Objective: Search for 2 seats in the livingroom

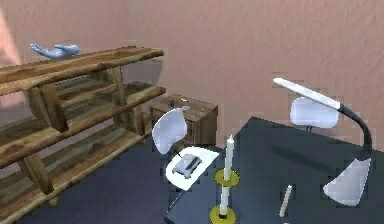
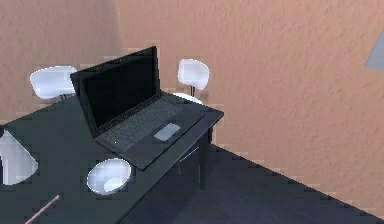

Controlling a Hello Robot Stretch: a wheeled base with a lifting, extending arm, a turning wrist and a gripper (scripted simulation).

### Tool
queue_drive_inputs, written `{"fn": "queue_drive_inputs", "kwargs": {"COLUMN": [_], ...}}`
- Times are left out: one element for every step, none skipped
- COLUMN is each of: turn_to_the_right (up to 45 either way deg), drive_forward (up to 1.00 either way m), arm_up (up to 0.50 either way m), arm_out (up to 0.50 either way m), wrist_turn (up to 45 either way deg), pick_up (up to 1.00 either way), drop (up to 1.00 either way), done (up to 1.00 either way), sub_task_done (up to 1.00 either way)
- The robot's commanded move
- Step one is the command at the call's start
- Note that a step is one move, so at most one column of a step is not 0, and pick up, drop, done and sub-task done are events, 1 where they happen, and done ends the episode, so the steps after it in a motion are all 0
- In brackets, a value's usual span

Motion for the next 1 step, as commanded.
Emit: {"fn": "queue_drive_inputs", "kwargs": {"turn_to_the_right": [0.0], "drive_forward": [0.0], "arm_up": [0.0], "arm_out": [0.0], "wrist_turn": [0.0], "pick_up": [0.0], "drop": [0.0], "done": [1.0], "sub_task_done": [0.0]}}
